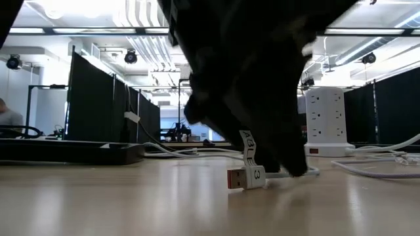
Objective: Insert USB
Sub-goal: Insert the light blue charger cable into the black outlet extension
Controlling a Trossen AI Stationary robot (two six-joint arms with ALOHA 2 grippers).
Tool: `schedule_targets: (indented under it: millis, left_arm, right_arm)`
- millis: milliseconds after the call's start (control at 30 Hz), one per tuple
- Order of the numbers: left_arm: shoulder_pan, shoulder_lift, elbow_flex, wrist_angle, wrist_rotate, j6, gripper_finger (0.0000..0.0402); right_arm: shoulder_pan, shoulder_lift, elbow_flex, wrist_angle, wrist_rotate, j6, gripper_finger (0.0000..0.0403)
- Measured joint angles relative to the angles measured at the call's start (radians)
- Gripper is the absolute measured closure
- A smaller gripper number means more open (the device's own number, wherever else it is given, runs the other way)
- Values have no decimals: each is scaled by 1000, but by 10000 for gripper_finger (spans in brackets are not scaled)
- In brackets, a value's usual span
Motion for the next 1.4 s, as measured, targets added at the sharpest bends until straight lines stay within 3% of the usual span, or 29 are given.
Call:
schedule_targets:
  millis: [133,267,367,600,933,1167,1400]
  left_arm:
    - [-1,20,3,-12,-4,-6,300]
    - [0,23,4,-44,-34,16,375]
    - [1,9,9,-73,-41,16,396]
    - [-3,-173,9,-150,-117,108,400]
    - [0,-490,3,-156,-251,155,401]
    - [4,-614,1,-136,-311,147,401]
    - [5,-675,3,-57,-313,147,401]
  right_arm:
    - [0,0,0,-1,0,-17,400]
    - [0,0,0,-1,-1,-36,400]
    - [0,-6,0,-2,-2,-48,400]
    - [12,-89,0,-10,27,-100,400]
    - [14,-171,0,9,288,-221,400]
    - [-39,-165,0,256,316,-410,380]
    - [-134,-173,1,452,330,-601,325]
